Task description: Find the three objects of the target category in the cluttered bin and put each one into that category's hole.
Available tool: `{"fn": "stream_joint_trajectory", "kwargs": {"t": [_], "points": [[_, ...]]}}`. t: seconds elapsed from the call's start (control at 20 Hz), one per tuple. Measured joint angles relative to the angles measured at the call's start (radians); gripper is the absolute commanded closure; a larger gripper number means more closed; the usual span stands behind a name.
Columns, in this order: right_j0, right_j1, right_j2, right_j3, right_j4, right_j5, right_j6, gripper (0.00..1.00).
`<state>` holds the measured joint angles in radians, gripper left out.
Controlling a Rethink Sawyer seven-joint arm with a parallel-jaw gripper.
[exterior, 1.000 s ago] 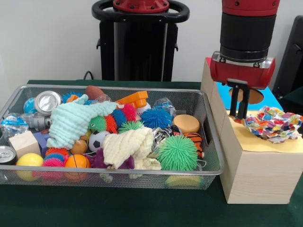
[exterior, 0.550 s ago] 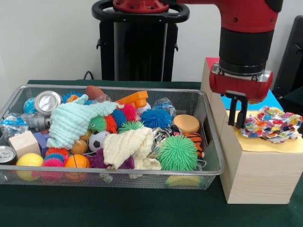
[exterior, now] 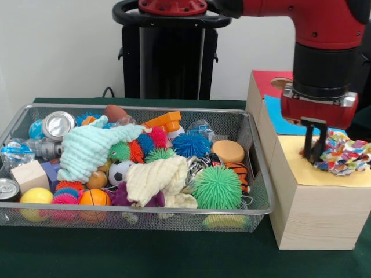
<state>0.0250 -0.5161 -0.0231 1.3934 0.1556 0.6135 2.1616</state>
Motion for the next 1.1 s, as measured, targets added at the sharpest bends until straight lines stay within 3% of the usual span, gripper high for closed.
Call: {"fn": "stream_joint_trajectory", "kwargs": {"t": [0.7,1.0,1.1], "points": [[0.037,0.025,-0.013,-0.018,0.023,0.000,0.000,1.00],[0.023,0.082,-0.026,-0.080,0.022,0.001,0.000,1.00],[0.020,0.130,-0.030,-0.121,0.022,0.002,0.000,1.00]]}}
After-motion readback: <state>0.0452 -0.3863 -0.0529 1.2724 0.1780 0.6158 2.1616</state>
